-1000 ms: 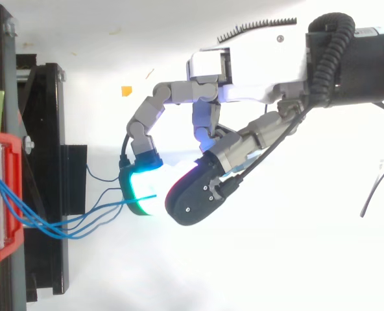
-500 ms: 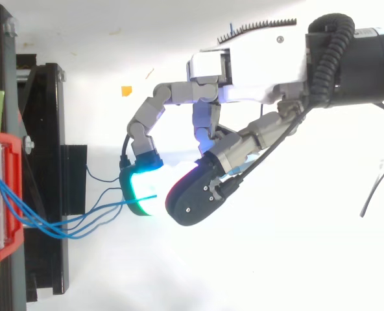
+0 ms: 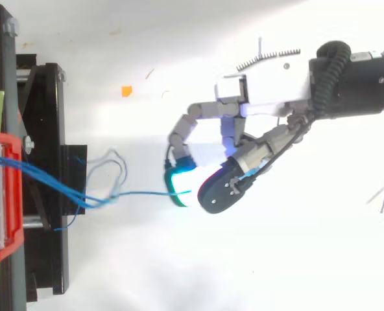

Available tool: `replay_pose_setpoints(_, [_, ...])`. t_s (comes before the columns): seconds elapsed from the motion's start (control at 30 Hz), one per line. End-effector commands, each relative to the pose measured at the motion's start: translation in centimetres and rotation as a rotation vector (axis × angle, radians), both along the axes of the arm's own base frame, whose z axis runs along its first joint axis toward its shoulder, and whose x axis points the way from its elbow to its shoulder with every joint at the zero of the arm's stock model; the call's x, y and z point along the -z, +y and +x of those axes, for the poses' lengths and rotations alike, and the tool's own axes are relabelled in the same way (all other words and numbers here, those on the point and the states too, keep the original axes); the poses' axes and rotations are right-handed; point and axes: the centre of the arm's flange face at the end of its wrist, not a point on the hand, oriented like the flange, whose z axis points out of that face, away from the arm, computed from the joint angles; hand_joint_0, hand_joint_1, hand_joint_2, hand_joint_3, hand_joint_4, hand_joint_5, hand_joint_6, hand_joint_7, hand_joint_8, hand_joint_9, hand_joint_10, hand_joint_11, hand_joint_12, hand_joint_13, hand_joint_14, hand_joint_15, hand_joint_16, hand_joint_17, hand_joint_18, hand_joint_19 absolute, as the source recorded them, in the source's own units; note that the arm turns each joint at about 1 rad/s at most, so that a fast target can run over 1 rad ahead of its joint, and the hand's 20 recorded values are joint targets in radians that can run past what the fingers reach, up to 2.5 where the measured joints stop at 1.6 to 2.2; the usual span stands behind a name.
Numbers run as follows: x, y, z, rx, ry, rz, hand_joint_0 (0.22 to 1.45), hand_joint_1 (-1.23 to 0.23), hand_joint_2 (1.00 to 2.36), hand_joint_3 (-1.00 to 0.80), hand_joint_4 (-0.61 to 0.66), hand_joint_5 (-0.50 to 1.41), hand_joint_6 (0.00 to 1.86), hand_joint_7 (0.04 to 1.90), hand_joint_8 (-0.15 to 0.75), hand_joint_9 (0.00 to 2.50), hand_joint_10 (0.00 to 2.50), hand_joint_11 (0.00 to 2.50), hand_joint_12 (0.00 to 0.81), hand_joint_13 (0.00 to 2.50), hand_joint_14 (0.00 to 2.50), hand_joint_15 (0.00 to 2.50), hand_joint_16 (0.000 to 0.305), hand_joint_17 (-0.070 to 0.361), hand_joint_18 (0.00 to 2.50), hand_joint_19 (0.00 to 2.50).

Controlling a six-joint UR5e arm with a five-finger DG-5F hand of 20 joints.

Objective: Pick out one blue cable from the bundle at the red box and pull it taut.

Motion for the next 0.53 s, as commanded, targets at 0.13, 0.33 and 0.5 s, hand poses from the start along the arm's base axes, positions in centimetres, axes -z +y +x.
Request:
replay_pose_setpoints(0.13, [8.8, 0.0, -7.5, 0.000, 0.195, -0.001, 0.71, -0.87, 1.01, -0.13, -0.33, -0.11, 0.95, 1.05, 0.216, 1.51, 0.21, 1.64, 0.294, 1.28, 0.92, 1.28, 0.041, 0.093, 1.31, 1.43])
replay_pose_setpoints(0.33, [8.7, 0.0, -6.8, 0.000, 0.129, -0.002, 0.71, -0.87, 1.02, -0.13, -0.33, -0.11, 0.95, 1.06, 0.215, 1.51, 0.22, 1.64, 0.298, 1.29, 0.93, 1.29, 0.042, 0.094, 1.32, 1.43])
replay_pose_setpoints(0.5, [8.2, 0.0, -5.5, 0.000, 0.031, 0.000, 0.71, -0.87, 1.02, -0.13, -0.33, -0.11, 0.95, 1.05, 0.216, 1.51, 0.23, 1.64, 0.296, 1.30, 0.93, 1.30, 0.042, 0.094, 1.33, 1.43])
